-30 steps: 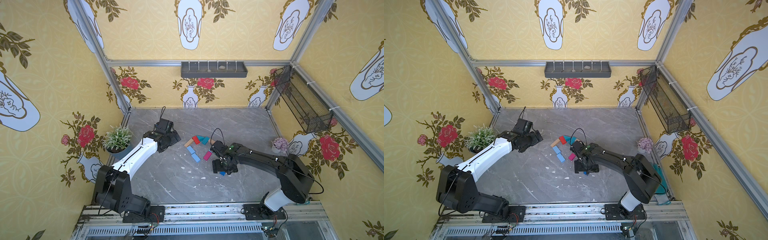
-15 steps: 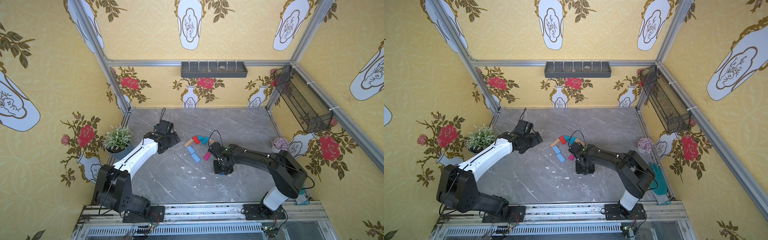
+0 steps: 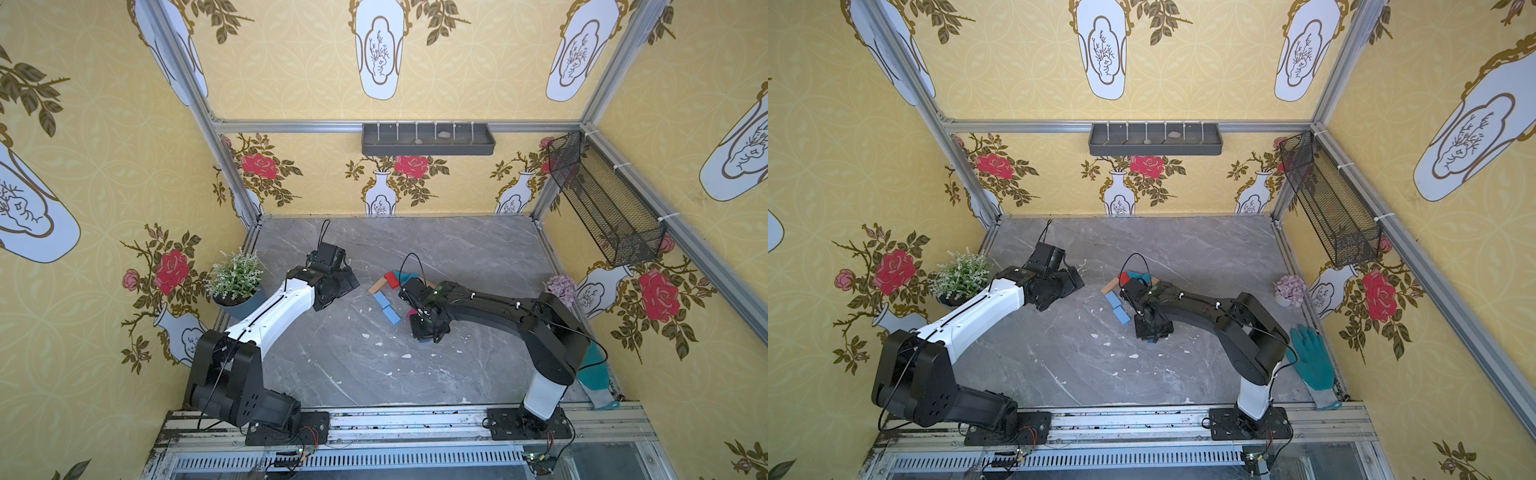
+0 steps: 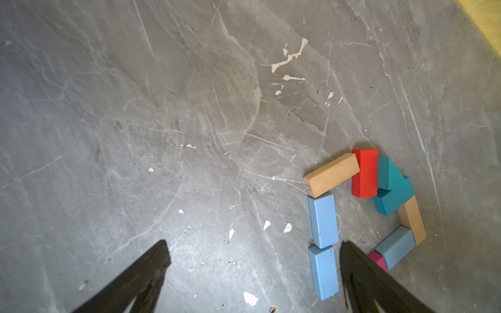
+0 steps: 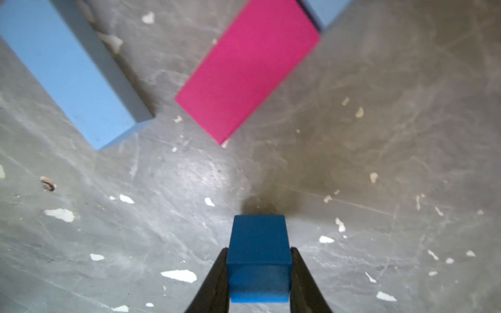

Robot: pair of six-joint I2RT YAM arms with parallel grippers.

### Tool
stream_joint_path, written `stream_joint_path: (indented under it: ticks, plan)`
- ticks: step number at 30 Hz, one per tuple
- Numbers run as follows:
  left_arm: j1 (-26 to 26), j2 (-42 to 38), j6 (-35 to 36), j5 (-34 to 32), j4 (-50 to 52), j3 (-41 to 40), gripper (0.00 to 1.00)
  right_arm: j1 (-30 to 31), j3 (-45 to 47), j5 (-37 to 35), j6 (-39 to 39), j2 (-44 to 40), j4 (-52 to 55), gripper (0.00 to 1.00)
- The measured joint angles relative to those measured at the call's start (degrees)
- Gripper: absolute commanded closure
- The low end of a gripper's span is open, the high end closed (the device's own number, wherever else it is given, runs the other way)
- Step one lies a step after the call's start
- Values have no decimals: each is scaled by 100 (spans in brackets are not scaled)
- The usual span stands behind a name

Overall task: Assemble a heart with building blocks
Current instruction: Assemble the building block at the center of the board.

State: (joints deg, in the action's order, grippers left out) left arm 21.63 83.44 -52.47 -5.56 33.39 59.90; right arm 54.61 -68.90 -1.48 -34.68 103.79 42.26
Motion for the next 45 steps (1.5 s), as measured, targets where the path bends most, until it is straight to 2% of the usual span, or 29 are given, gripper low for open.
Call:
stream_joint_path:
  ticks: [13,19,29,45]
  plan:
    - [-197,-308,20,-2,2,-262,1,98,-1019,9,1633,769,24,69]
    - [-249,-369,20,0,4,-286,1,101,-1279,72,2142,1001,170,68]
    - [-291,-389,13,2,0,-345,1,101,-1547,-72,2334,1235,396,60]
    - [-304,-389,7,24,-57,-350,1,83,-1672,-227,2334,1213,422,59]
